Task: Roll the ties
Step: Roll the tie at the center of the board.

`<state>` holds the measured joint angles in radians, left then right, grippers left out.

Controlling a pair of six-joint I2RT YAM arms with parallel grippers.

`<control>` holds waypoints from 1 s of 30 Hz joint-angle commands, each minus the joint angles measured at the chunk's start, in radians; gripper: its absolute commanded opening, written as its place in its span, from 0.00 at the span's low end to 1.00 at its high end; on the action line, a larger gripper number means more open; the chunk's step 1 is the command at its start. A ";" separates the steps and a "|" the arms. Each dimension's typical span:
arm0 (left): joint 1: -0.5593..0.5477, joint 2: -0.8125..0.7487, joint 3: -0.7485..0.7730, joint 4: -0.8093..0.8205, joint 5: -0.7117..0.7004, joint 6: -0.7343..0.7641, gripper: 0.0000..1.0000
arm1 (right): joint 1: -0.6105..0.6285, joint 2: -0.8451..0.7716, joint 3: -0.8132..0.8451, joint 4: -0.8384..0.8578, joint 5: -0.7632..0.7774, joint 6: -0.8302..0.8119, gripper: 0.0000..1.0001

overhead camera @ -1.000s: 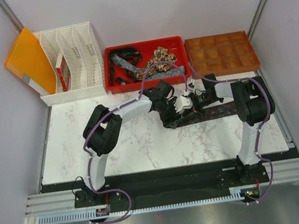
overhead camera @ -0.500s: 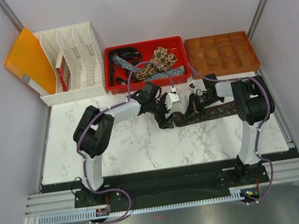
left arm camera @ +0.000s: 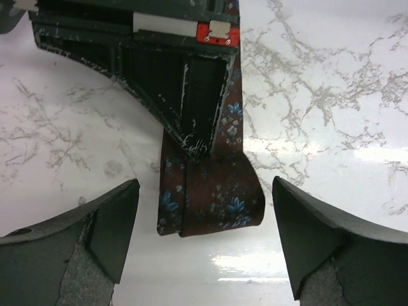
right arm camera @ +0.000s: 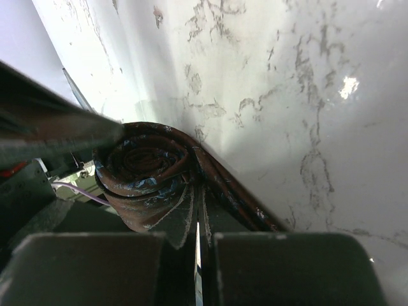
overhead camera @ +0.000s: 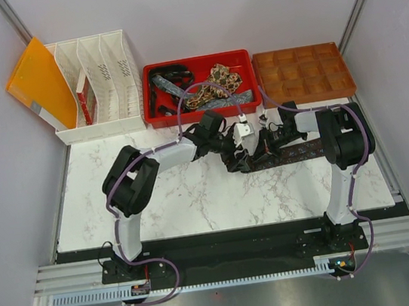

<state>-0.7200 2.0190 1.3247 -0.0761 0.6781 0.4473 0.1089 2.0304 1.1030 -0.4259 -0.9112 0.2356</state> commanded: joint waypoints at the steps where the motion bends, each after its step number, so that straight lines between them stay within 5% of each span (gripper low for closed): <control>1: -0.028 0.012 0.001 0.073 -0.014 -0.077 0.87 | 0.006 0.063 -0.025 0.029 0.195 -0.051 0.00; 8: -0.048 -0.043 -0.090 0.113 -0.054 -0.137 0.86 | 0.006 0.059 -0.029 0.029 0.189 -0.055 0.00; 15: -0.055 -0.042 -0.137 0.150 -0.045 -0.145 0.61 | 0.008 0.048 -0.048 0.029 0.186 -0.058 0.00; 22: -0.056 -0.010 -0.121 0.150 -0.089 -0.191 0.70 | 0.009 0.040 -0.058 0.029 0.181 -0.056 0.00; 30: -0.056 0.007 0.019 -0.123 -0.218 -0.122 0.42 | 0.040 0.022 -0.080 0.073 0.149 -0.001 0.00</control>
<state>-0.7715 2.0186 1.2480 -0.0147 0.5430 0.2932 0.1127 2.0338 1.0771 -0.3950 -0.9451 0.2485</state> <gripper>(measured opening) 0.482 0.005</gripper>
